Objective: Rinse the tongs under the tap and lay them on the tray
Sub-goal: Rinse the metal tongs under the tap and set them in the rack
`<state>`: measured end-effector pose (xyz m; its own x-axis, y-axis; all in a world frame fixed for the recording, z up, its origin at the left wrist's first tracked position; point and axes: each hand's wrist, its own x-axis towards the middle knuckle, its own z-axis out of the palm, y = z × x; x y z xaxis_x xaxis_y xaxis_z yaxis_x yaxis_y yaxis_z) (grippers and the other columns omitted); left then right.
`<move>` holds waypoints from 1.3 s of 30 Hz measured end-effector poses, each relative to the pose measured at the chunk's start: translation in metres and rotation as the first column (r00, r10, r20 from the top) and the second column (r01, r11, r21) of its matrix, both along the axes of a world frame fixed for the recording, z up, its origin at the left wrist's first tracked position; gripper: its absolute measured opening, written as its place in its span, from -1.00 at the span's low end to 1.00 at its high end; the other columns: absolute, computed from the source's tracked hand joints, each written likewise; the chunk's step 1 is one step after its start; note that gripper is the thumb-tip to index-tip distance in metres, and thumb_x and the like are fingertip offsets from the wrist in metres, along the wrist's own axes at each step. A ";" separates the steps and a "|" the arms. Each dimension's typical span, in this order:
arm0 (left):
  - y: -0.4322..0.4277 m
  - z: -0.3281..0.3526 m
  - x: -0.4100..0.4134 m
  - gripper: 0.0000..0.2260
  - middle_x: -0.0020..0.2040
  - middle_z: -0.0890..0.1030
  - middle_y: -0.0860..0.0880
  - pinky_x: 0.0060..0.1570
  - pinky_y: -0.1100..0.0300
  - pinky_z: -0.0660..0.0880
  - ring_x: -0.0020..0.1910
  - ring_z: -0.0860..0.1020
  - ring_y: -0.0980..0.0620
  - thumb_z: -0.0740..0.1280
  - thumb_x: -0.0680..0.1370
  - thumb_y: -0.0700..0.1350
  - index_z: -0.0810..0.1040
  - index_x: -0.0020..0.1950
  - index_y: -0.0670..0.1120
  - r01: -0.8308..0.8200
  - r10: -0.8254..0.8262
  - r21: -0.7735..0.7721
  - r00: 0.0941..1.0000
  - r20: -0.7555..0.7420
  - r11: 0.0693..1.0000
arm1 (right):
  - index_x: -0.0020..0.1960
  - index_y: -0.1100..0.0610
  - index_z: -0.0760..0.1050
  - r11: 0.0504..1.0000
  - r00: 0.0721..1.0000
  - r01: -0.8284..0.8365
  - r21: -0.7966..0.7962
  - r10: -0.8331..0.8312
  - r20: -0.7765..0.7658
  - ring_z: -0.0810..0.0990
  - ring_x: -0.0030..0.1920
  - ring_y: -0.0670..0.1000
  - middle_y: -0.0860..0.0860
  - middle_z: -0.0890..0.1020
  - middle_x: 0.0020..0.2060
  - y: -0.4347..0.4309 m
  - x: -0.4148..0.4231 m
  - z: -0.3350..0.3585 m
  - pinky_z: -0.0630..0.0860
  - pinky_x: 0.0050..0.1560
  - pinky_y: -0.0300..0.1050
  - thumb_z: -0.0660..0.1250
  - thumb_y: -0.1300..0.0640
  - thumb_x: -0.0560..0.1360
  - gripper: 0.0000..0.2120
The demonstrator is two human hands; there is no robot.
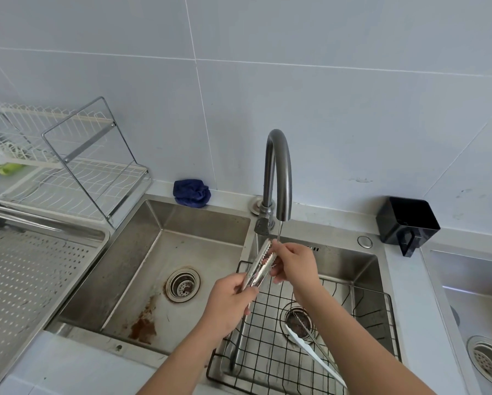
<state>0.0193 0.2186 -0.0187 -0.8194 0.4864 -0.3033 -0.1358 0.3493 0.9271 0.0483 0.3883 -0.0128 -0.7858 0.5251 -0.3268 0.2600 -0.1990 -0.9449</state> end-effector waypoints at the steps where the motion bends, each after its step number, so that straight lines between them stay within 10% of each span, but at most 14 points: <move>1: 0.001 0.000 0.001 -0.94 -0.28 0.56 -0.04 -0.23 -0.06 0.61 -0.34 0.50 0.02 0.38 0.53 -0.26 0.63 -0.07 -0.26 0.005 -0.005 -0.004 1.000 -0.003 1.000 | -0.13 0.29 0.63 1.000 1.000 0.018 0.009 -0.018 -0.002 0.57 -0.47 0.00 0.03 0.67 -0.44 0.002 -0.001 -0.001 0.53 -0.50 -0.14 0.30 0.16 0.65 -0.73; 10: 0.006 0.008 -0.002 -0.88 -0.25 0.64 -0.08 -0.33 0.14 0.60 -0.28 0.56 0.03 0.39 0.53 -0.30 0.70 -0.03 -0.16 -0.053 0.050 0.058 0.997 0.057 0.997 | 0.01 0.25 0.62 0.930 0.993 -0.017 -0.367 -0.027 -0.115 0.49 -0.44 -0.04 0.12 0.69 -0.26 0.005 -0.002 0.000 0.50 -0.46 -0.18 0.25 0.06 0.69 -0.72; 14: 0.010 0.013 0.001 -0.78 -0.20 0.73 -0.09 -0.39 0.17 0.56 -0.27 0.65 0.01 0.33 0.58 -0.32 0.69 0.09 -0.07 -0.114 0.087 0.182 0.984 0.153 0.977 | 0.10 0.15 0.58 0.657 0.952 -0.181 -0.732 -0.068 -0.297 0.41 -0.40 -0.10 0.01 0.60 -0.21 0.001 0.003 -0.002 0.47 -0.43 -0.25 0.30 0.06 0.63 -0.82; 22: 0.007 0.012 0.005 -0.81 -0.19 0.71 -0.21 -0.48 0.12 0.54 -0.33 0.63 -0.11 0.35 0.58 -0.24 0.75 -0.04 -0.03 -0.109 0.032 0.270 0.961 0.276 0.957 | -0.21 0.09 0.47 0.551 0.934 -0.247 -0.797 -0.083 -0.347 0.22 -0.47 -0.12 -0.04 0.41 -0.37 -0.002 0.010 -0.004 0.13 -0.54 -0.30 0.32 -0.10 0.61 -0.68; 26: 0.010 0.013 0.001 -0.81 -0.22 0.69 -0.25 -0.48 0.13 0.52 -0.36 0.61 -0.10 0.33 0.59 -0.23 0.75 -0.08 -0.08 -0.183 0.086 0.294 0.945 0.315 0.938 | 0.10 0.19 0.60 0.715 0.913 -0.265 -0.647 -0.030 -0.408 0.40 -0.42 -0.08 0.04 0.49 -0.21 -0.013 0.015 -0.011 0.47 -0.44 -0.20 0.33 0.15 0.62 -0.86; 31: 0.015 0.008 0.001 -0.79 -0.28 0.63 -0.23 -0.48 0.10 0.52 -0.39 0.58 -0.12 0.30 0.62 -0.26 0.73 -0.05 -0.12 -0.254 0.137 0.308 0.925 0.354 0.917 | -0.04 0.22 0.63 0.988 0.985 -0.048 -0.145 0.023 -0.169 0.50 -0.43 -0.01 0.10 0.65 -0.28 -0.015 0.005 0.001 0.55 -0.40 -0.08 0.36 0.02 0.63 -0.73; 36: 0.023 0.006 0.001 -0.79 -0.18 0.68 -0.29 -0.31 0.07 0.63 -0.31 0.63 -0.05 0.43 0.52 -0.31 0.76 -0.05 -0.02 -0.197 0.141 0.256 0.965 0.222 0.947 | -0.10 0.08 0.60 0.953 0.994 0.113 0.281 -0.105 -0.043 0.68 -0.22 0.14 0.06 0.72 -0.24 -0.013 -0.002 0.007 0.68 -0.11 0.20 0.30 0.18 0.61 -0.85; 39: 0.024 0.004 0.003 -0.73 -0.16 0.68 -0.30 -0.29 0.11 0.62 -0.31 0.61 -0.03 0.45 0.49 -0.35 0.76 -0.12 0.04 -0.197 0.155 0.231 0.970 0.187 0.953 | -0.09 0.02 0.57 0.957 0.992 0.127 0.262 -0.115 -0.060 0.71 -0.26 0.07 0.04 0.73 -0.28 -0.019 0.004 0.002 0.69 -0.14 0.19 0.30 0.20 0.59 -0.86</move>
<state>0.0226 0.2426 -0.0144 -0.8476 0.4157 -0.3298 -0.3319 0.0696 0.9407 0.0524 0.3698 -0.0108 -0.7216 0.6801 -0.1297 0.2064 0.0325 -0.9779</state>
